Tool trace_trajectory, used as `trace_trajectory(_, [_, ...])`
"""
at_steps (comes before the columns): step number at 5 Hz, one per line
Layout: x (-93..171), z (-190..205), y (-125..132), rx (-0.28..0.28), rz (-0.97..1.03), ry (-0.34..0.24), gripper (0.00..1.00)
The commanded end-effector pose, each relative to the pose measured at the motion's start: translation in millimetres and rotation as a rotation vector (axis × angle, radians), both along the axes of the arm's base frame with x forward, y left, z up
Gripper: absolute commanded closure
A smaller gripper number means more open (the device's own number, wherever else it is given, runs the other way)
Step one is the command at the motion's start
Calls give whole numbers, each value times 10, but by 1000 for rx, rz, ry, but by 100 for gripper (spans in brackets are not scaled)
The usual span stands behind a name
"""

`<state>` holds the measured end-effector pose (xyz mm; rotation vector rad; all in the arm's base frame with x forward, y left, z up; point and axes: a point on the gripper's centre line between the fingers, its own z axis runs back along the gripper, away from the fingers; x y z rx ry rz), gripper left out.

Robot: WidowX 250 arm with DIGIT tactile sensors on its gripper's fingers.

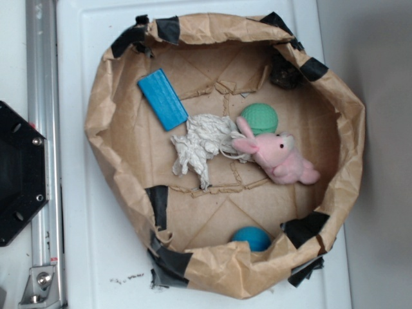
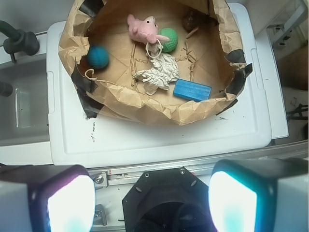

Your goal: Grab the blue block.

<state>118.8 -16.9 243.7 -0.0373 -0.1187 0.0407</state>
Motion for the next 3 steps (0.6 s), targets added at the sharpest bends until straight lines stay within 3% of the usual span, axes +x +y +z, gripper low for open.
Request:
trace_trajectory(1, [0,0,0,0,0,0,0])
trace_trajectory(2, [500,-316,277,123,-108,15,0])
trace_trajectory(3, [880,-661,402,81,-281,66,0])
